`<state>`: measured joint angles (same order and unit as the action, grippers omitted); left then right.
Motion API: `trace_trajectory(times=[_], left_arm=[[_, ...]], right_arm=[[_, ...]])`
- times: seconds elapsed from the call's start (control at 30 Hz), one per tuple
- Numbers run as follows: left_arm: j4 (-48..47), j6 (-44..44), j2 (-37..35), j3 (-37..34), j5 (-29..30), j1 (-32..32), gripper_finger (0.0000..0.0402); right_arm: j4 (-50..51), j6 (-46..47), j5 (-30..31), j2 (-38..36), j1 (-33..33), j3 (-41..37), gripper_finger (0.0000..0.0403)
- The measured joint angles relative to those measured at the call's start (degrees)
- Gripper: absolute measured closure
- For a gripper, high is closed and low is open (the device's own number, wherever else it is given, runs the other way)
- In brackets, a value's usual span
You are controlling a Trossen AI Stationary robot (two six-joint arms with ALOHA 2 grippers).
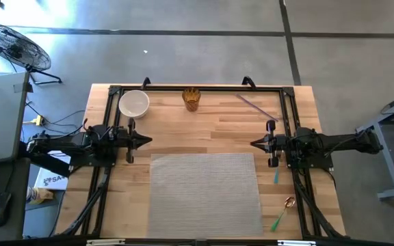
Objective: Pick & Place Utensil
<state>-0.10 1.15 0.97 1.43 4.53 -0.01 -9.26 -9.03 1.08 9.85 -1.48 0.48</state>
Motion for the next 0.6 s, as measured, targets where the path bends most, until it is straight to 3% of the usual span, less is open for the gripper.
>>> trace_trajectory(times=[0.27,0.6], left_arm=[[0.16,-0.75,0.01,-0.02,-0.02,-0.02,0.0400],[2.30,-8.74,0.02,-0.04,2.08,-0.02,0.0400]], right_arm=[[0.00,0.01,0.00,-0.02,0.00,0.00,0.0391],[0.01,0.00,-0.01,-0.01,0.00,0.00,0.0391]])
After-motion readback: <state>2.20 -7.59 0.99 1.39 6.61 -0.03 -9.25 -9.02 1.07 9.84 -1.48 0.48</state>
